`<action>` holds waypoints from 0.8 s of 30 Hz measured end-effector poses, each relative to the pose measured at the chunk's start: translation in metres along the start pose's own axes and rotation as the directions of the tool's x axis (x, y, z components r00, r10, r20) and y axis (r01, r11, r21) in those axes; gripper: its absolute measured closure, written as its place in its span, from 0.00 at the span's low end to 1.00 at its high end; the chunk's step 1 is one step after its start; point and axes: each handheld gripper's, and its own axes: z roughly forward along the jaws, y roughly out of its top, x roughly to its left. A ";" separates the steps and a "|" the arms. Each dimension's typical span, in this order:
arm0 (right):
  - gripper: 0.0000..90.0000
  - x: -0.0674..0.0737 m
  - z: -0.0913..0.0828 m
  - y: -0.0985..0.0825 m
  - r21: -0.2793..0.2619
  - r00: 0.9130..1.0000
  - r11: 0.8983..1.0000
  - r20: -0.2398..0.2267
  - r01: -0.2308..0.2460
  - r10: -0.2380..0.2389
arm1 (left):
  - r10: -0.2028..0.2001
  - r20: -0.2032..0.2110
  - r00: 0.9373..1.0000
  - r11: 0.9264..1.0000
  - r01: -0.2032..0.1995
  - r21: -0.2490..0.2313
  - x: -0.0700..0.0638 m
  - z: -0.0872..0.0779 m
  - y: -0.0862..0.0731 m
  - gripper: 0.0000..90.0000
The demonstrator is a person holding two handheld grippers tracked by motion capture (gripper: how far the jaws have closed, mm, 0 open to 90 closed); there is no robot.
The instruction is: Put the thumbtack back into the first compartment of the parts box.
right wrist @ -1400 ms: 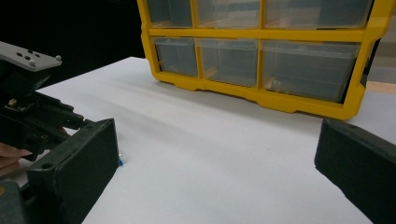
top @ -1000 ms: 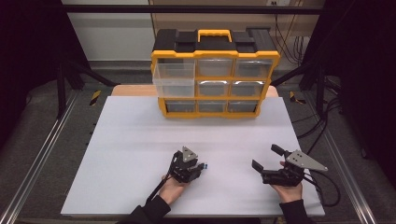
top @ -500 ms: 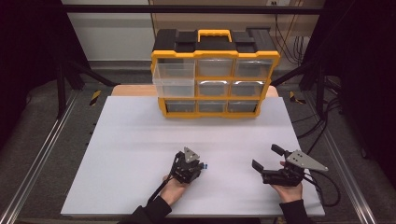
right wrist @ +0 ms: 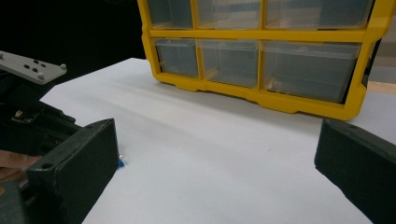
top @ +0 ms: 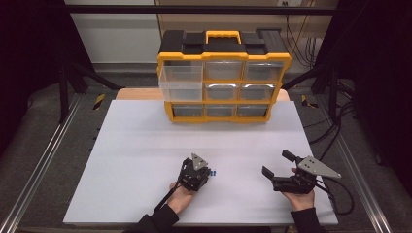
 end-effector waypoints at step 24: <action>0.01 0.000 -0.001 0.001 -0.006 1.000 1.000 -0.002 -0.002 0.002 | -0.032 0.015 0.999 0.999 0.033 -0.039 0.006 -0.007 0.000 0.94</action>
